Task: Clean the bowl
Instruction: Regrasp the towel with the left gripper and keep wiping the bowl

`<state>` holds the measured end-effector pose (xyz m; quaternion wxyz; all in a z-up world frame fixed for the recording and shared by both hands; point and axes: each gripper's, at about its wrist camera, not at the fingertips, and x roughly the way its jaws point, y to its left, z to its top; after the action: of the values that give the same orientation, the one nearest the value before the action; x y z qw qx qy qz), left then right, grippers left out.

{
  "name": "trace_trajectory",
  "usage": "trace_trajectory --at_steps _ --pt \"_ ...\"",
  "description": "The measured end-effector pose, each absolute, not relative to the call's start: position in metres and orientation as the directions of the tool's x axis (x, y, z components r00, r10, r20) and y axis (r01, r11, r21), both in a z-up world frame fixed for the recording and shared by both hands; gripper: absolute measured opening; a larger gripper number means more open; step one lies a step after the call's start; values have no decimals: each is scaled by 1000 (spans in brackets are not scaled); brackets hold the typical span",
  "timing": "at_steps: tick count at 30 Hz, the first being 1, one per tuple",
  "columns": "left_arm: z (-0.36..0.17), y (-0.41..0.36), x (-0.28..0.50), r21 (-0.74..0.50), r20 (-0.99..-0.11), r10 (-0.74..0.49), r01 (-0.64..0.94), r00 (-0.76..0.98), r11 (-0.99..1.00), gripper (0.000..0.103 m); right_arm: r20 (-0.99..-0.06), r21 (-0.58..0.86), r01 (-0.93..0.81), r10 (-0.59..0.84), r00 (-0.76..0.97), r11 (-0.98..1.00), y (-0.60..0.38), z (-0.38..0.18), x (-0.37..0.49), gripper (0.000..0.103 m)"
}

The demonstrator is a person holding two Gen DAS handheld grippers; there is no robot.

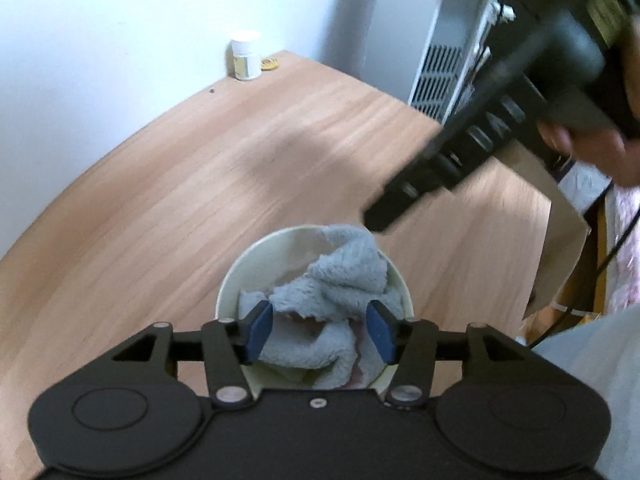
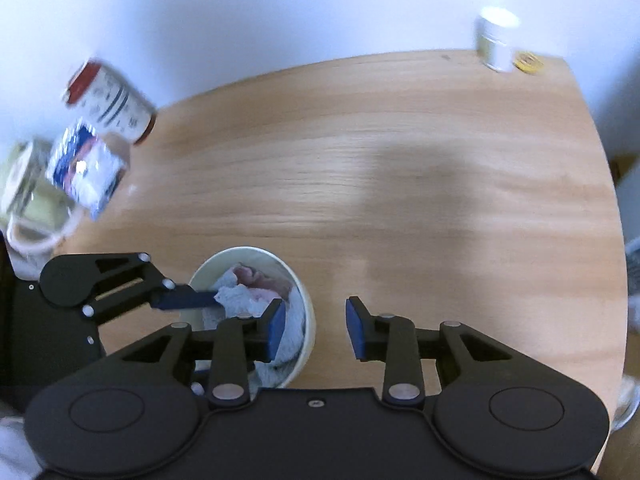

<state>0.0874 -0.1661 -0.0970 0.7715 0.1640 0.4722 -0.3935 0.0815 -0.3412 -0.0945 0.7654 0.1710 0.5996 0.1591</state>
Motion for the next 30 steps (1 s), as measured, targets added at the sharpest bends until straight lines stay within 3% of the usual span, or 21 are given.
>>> trace_trajectory --at_steps 10,13,18,19,21,23,24,26,28,30 --pt "-112 -178 94 -108 -881 -425 785 209 610 57 -862 466 75 433 262 882 -344 -106 40 38" --pt "-121 -181 95 -83 -891 -401 790 215 607 57 -852 468 77 425 306 881 -338 -102 31 51" --pt "-126 -187 91 -42 -887 -395 809 240 587 56 -840 445 55 395 371 894 -332 -94 21 58" --pt "-127 -188 90 -34 -885 -395 813 245 582 54 -845 432 54 383 373 900 -329 -95 21 58" --pt "-131 -190 88 -9 -887 -386 824 255 567 39 -848 424 48 378 371 904 -328 -95 21 58" --pt "-132 -191 87 3 -885 -384 827 264 562 36 -861 414 70 366 352 907 -327 -97 22 58" --pt "-132 -190 85 13 -880 -387 828 276 560 26 -863 412 86 358 357 907 -328 -97 22 58" --pt "-132 -191 84 17 -878 -390 832 278 554 22 -858 408 101 343 382 907 -330 -96 22 58" --pt "-131 -192 81 41 -872 -390 837 297 545 19 -865 385 111 316 390 916 -329 -94 22 72" --pt "-128 -190 82 40 -866 -395 830 306 556 16 -863 377 110 306 402 920 -328 -92 22 74"
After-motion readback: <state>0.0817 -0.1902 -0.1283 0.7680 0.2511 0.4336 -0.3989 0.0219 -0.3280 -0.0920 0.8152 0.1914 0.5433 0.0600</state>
